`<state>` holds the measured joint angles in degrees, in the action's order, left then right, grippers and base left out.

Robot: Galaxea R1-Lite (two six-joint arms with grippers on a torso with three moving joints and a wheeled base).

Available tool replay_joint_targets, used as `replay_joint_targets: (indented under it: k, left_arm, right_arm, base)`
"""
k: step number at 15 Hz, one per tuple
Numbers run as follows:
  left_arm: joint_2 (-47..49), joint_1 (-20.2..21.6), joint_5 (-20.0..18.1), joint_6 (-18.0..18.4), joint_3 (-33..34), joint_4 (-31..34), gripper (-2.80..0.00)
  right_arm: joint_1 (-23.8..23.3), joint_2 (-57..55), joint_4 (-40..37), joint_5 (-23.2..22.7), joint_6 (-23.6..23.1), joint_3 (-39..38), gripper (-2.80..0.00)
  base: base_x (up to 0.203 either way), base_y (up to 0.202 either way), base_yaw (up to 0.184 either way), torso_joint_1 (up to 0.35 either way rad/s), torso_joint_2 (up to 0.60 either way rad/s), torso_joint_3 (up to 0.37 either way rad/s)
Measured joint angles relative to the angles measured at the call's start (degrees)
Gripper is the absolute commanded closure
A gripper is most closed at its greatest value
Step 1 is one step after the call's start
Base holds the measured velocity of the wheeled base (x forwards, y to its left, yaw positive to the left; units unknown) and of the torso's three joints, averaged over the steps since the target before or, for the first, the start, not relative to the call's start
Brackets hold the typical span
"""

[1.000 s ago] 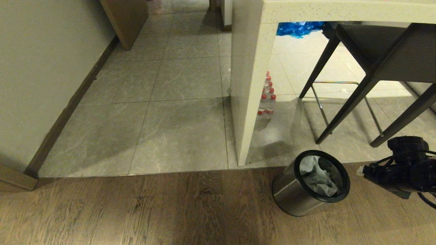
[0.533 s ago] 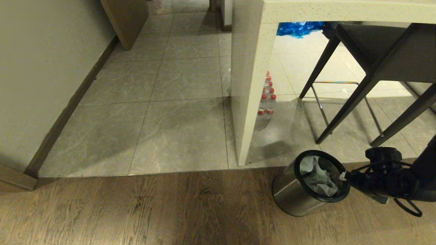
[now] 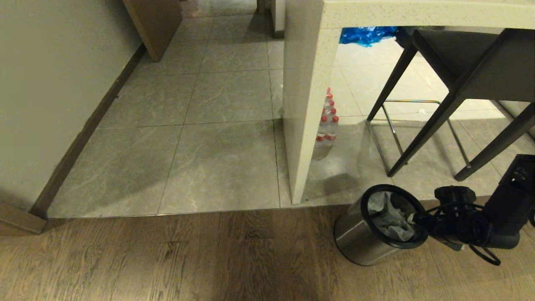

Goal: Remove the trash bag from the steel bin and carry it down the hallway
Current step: Place the outer trash can on the ground

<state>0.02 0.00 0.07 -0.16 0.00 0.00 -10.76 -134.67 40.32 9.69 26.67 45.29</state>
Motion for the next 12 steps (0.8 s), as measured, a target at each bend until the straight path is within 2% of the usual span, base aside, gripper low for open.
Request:
replay_joint_targets:
  k: [12]
  left_arm:
    - [0.0, 0.0, 0.0, 0.0, 0.0, 0.0, 0.0]
  right_arm:
    - [0.7, -1.6, 0.5, 2.3, 0.0, 1.0, 0.0]
  base:
    - [0.0, 0.0, 0.0, 0.0, 0.0, 0.0]
